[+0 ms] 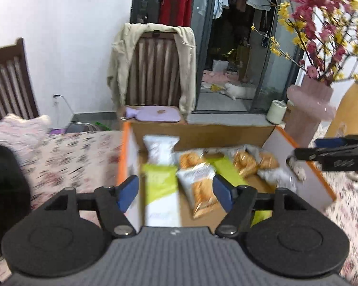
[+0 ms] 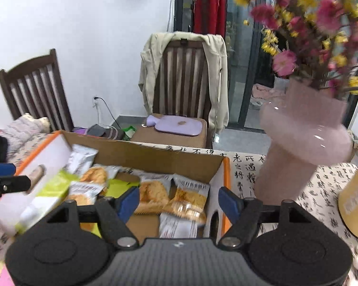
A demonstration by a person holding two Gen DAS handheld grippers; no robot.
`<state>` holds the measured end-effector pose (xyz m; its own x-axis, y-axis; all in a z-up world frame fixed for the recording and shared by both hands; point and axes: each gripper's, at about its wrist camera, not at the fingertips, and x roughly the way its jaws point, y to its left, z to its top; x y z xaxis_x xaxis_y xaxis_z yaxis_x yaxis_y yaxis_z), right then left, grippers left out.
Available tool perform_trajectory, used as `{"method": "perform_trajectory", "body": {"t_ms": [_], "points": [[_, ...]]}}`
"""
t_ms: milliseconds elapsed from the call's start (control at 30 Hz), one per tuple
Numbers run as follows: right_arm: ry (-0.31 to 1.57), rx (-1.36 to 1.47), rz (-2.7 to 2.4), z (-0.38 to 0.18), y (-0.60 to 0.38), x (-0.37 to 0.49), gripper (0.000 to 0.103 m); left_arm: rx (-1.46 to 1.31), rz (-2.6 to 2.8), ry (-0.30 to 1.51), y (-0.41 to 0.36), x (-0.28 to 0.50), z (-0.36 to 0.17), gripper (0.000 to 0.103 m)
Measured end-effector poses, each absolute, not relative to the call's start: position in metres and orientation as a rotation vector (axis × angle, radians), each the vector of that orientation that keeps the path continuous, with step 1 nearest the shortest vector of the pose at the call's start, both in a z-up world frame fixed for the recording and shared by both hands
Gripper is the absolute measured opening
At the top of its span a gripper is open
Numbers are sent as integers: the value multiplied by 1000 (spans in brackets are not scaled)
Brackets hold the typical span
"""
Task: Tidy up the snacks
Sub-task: 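Move both tools back toward the snack pile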
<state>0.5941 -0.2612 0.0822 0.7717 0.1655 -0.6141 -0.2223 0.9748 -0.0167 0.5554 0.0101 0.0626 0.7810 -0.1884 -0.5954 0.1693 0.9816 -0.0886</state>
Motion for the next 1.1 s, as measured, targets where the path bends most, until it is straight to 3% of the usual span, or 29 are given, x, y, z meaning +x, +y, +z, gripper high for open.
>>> {"method": "perform_trajectory", "body": {"t_ms": [100,167,633,1100], "points": [[620,-92,233,93,-263,547,76,-32,-177,605,29,507,69,77],[595,-69,250,98,-264,516,84,-40,-153,587,40,474,71,78],[529,-35,316,79,-264,310,89,-114,-48,466,69,260,65,88],[512,-13,219,13,-258,143,95,-84,-46,484,50,157,26,94]]}}
